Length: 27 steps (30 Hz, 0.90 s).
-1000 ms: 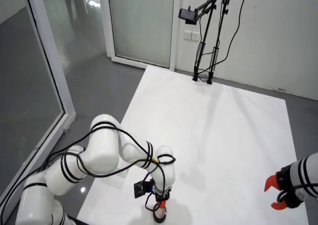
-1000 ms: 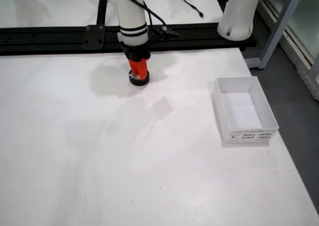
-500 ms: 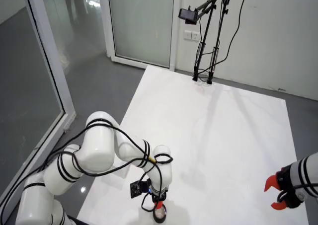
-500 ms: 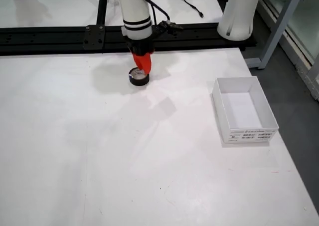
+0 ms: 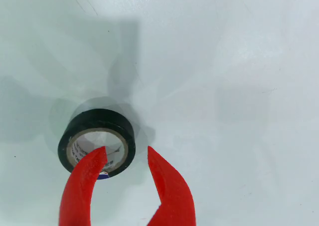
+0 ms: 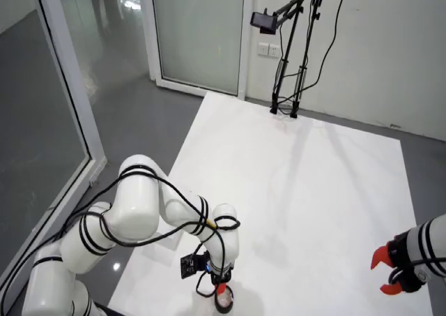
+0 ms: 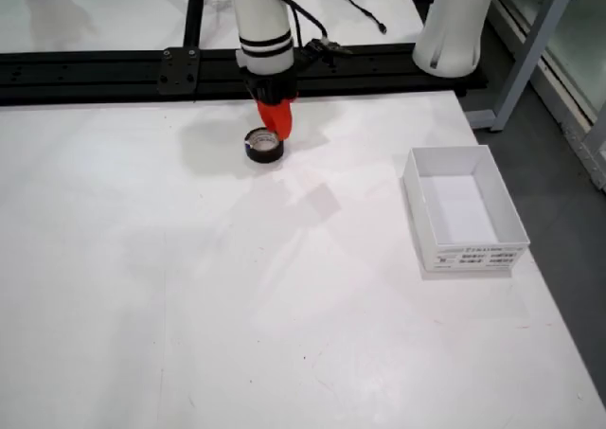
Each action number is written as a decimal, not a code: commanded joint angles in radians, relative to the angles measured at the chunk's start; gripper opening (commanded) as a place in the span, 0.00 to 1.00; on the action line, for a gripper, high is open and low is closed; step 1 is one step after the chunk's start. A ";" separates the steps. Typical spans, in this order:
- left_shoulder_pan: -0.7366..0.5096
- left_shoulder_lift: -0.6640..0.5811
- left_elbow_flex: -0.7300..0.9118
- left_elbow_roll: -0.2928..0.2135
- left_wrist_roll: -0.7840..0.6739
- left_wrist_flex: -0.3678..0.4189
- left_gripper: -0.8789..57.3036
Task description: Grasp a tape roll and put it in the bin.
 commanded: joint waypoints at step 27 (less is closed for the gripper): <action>-0.008 0.094 -0.081 -0.006 -0.003 -0.021 0.32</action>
